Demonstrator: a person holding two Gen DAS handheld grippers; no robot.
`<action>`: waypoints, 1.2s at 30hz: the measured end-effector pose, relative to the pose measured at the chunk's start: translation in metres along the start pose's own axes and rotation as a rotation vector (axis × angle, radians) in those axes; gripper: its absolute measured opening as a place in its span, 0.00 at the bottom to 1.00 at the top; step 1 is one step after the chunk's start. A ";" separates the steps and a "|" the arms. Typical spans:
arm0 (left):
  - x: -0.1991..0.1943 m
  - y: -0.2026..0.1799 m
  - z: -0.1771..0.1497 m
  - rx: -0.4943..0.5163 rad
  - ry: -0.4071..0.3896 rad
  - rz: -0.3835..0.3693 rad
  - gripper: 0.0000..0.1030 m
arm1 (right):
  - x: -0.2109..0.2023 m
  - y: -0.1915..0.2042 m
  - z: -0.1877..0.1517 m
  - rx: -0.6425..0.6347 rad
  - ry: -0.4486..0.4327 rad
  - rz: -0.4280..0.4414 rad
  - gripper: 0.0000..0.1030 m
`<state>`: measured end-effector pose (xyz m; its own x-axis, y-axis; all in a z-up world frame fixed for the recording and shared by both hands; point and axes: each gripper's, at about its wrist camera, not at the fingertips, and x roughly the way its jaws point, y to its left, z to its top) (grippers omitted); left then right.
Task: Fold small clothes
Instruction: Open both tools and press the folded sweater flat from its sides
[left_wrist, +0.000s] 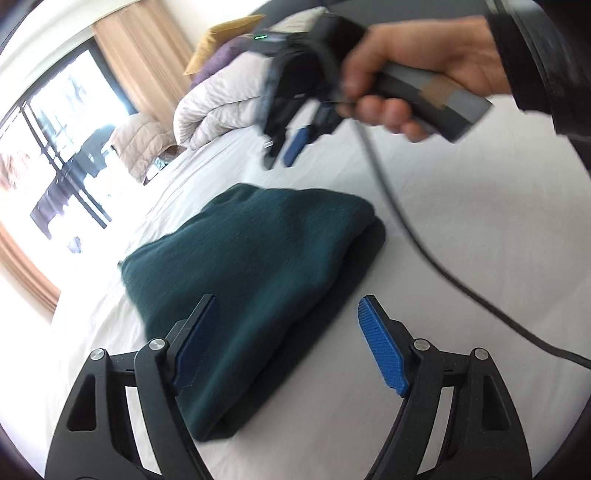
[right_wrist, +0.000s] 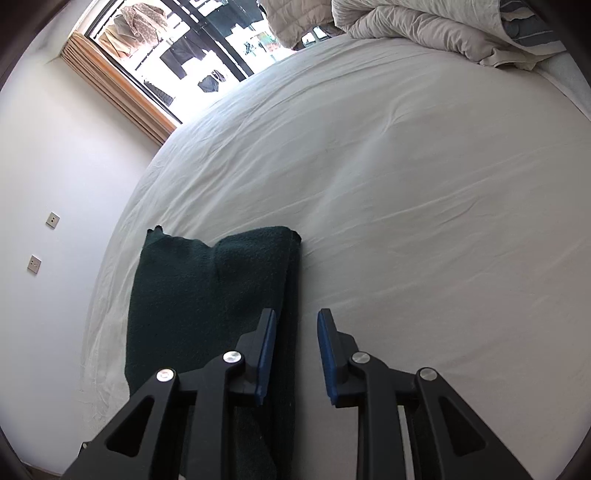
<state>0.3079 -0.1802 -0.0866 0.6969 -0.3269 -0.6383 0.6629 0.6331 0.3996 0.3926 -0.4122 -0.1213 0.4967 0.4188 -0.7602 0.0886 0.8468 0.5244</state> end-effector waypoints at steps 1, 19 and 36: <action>-0.008 0.014 -0.005 -0.044 -0.007 -0.008 0.75 | -0.004 0.004 -0.006 -0.004 -0.004 0.028 0.24; 0.041 0.117 -0.052 -0.435 0.168 -0.257 0.28 | 0.027 0.011 -0.102 0.012 0.073 0.305 0.04; 0.057 0.094 -0.047 -0.441 0.174 -0.251 0.28 | 0.022 0.044 -0.115 -0.075 0.130 0.267 0.26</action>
<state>0.3971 -0.1062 -0.1162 0.4516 -0.4083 -0.7933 0.5994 0.7975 -0.0692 0.3085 -0.3278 -0.1589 0.3785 0.6643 -0.6446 -0.0968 0.7209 0.6862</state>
